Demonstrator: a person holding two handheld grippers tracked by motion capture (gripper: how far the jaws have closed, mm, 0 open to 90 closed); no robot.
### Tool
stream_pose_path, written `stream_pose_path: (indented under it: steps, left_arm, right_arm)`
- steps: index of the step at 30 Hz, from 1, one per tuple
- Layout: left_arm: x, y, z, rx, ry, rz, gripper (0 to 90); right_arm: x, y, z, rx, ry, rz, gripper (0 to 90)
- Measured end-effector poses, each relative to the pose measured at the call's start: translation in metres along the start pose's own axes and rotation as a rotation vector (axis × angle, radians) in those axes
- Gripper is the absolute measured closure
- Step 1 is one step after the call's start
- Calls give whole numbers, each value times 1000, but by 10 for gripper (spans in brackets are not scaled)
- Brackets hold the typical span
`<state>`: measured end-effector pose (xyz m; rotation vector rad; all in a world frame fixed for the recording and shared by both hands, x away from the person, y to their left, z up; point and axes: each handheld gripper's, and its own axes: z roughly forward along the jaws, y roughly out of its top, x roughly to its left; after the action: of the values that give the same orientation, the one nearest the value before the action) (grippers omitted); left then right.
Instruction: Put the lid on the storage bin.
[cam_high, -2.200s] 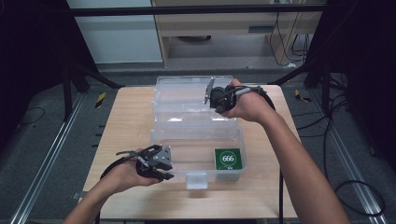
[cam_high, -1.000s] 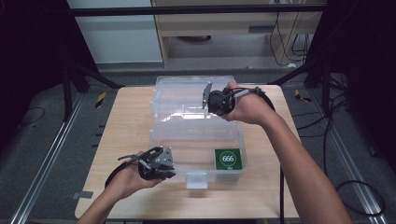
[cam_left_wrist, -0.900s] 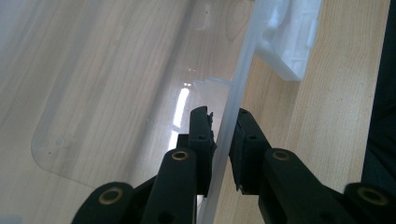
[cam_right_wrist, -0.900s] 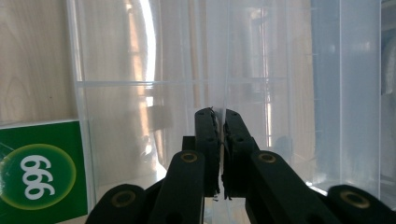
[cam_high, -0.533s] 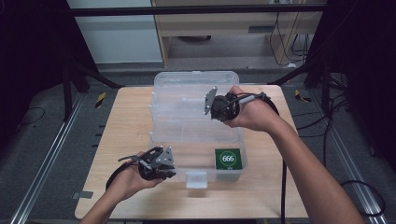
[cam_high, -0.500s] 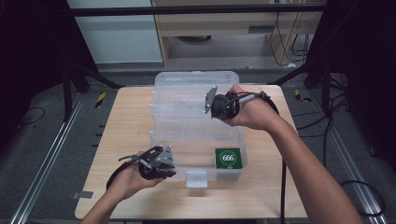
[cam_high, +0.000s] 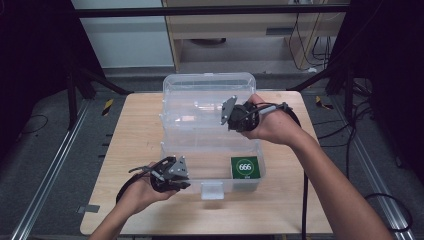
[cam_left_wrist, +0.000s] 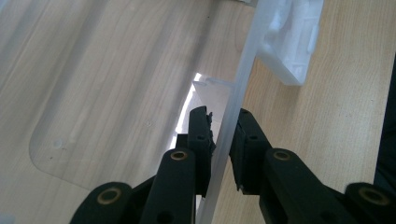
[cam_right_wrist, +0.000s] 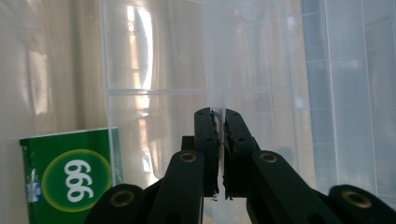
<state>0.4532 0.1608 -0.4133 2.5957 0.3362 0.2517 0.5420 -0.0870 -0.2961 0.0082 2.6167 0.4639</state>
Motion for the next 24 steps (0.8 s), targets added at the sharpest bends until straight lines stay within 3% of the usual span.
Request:
stream_pose_path:
  steps: [5,12,24]
  left_arm:
    - [-1,0,0,4,9,5,786]
    - [0,0,0,2,9,11,786]
    - [1,0,1,-2,19,24,779]
  right_arm:
    - [18,-4,-7,-18,-15,-9,856]
    - [30,-5,-11,-20,-44,-22,845]
    - [40,-10,-13,-38,-38,-14,843]
